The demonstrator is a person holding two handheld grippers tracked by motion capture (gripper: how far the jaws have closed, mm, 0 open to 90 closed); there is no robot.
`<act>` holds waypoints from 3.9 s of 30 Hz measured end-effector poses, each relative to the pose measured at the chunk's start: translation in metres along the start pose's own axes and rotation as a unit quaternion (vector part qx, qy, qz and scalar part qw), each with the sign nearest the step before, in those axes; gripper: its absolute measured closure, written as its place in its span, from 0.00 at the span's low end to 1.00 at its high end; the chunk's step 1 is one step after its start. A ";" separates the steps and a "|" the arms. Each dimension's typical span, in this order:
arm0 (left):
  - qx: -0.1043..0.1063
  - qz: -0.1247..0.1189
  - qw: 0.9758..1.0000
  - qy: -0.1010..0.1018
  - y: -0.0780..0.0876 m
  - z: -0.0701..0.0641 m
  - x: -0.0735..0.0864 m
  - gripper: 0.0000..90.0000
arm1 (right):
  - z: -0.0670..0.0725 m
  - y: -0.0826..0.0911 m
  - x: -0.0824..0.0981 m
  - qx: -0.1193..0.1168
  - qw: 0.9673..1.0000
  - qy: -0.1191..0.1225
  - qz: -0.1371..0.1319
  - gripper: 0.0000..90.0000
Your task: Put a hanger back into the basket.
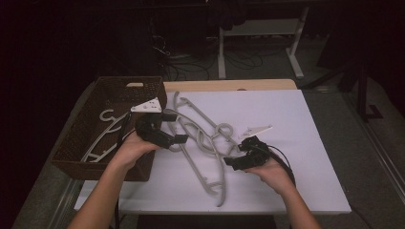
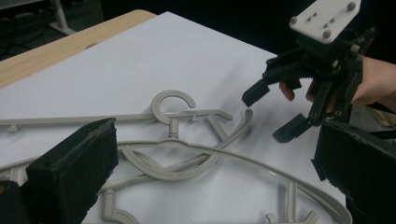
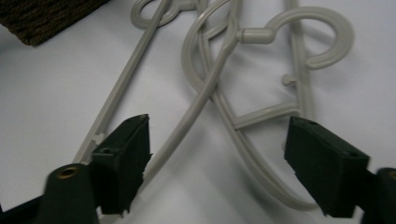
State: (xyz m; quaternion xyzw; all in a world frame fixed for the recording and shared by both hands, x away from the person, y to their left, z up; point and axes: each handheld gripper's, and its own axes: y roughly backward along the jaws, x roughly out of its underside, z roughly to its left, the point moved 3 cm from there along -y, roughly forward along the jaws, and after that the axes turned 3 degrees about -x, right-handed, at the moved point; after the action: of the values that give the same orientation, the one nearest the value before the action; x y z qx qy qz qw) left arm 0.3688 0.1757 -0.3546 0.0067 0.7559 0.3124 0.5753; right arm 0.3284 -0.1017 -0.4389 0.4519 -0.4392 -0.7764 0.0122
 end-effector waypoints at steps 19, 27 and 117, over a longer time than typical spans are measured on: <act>0.009 0.006 1.000 -0.007 -0.003 -0.004 0.000 0.00 | 0.016 -0.046 -0.009 -0.012 0.998 -0.001 0.058 0.56; 0.009 0.005 1.000 -0.007 -0.002 -0.004 0.000 0.00 | 0.017 -0.063 -0.010 0.005 0.997 -0.003 0.078 0.66; -0.019 0.160 0.970 -0.185 -0.079 -0.023 0.012 0.57 | -0.037 0.057 -0.006 -0.081 0.989 0.101 0.070 0.90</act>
State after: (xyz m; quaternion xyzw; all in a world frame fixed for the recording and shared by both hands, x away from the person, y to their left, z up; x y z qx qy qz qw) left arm 0.3719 0.1058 -0.4001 0.1744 0.6197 0.4076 0.6476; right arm 0.3371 -0.1592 -0.4033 0.4936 -0.4019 -0.7570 0.1473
